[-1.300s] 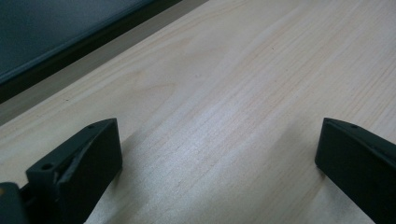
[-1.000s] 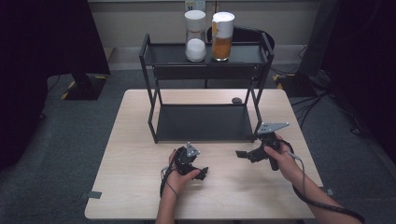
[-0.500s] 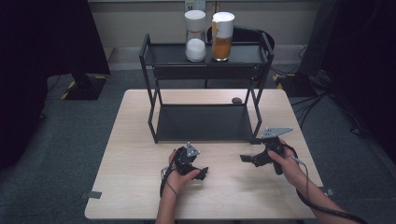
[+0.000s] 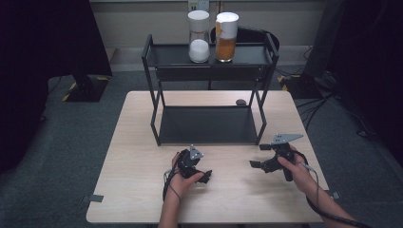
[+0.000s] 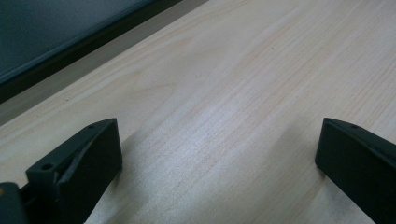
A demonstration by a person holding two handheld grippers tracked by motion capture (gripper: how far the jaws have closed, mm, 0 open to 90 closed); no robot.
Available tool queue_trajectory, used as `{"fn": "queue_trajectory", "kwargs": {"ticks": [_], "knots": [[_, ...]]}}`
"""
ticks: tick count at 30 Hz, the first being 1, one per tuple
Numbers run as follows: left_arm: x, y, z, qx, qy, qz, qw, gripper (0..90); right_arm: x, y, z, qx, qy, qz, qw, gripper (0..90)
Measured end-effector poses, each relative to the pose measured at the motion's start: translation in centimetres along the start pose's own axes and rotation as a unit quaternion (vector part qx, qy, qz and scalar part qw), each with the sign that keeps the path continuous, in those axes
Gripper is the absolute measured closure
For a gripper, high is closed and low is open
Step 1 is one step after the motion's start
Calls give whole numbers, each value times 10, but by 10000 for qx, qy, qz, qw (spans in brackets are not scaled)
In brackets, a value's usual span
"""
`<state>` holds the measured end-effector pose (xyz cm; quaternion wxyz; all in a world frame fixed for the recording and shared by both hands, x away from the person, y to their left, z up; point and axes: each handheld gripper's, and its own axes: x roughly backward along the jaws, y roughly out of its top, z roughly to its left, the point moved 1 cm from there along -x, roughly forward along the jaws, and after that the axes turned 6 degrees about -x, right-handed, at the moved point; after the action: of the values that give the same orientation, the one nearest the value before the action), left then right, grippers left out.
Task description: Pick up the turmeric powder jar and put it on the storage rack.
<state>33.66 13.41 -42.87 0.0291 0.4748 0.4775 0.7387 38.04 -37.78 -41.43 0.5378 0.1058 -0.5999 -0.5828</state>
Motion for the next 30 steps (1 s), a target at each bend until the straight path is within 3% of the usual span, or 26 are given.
{"fn": "queue_trajectory", "kwargs": {"ticks": [30], "knots": [[0,0,0,1,0,0,10000,0,19,-27,-10,-98,-255,101,9996,23]]}}
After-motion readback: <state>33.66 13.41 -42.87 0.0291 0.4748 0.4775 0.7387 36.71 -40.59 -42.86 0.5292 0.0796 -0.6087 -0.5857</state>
